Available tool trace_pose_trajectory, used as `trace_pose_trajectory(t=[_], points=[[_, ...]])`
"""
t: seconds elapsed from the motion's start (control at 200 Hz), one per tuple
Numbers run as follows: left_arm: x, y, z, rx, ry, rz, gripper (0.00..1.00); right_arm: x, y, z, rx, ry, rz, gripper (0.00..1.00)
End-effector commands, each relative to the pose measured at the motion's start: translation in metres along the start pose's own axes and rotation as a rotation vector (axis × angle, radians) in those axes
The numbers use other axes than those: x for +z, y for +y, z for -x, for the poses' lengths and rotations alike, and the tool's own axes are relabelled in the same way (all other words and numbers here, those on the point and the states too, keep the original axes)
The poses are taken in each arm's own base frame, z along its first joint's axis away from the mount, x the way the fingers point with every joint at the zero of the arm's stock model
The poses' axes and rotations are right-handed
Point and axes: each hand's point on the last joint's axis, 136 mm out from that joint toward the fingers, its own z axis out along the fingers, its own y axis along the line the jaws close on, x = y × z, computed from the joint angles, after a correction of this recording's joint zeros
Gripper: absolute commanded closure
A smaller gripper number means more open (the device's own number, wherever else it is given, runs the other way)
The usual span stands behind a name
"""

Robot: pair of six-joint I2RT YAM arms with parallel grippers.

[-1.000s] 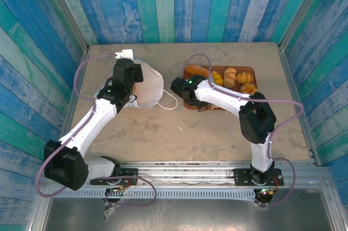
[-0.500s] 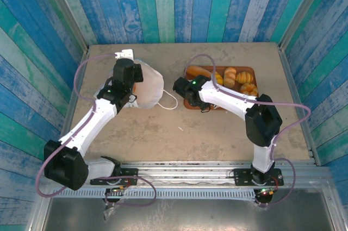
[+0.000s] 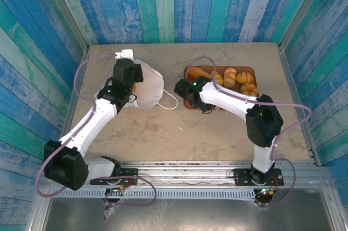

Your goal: Take the fake bread out of the paper bag

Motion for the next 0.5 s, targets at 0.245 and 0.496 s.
trace_pose_trajectory(t=[0.245,0.496], points=[[-0.014,0.0,0.025,-0.042,-0.076,-0.023,1.0,-0.034,-0.012,-0.002,0.032,-0.053,0.15,0.51],[-0.014,-0.001,0.029,-0.041,-0.081,-0.03,1.0,-0.062,-0.027,0.0,0.092,-0.134,0.246,0.5]])
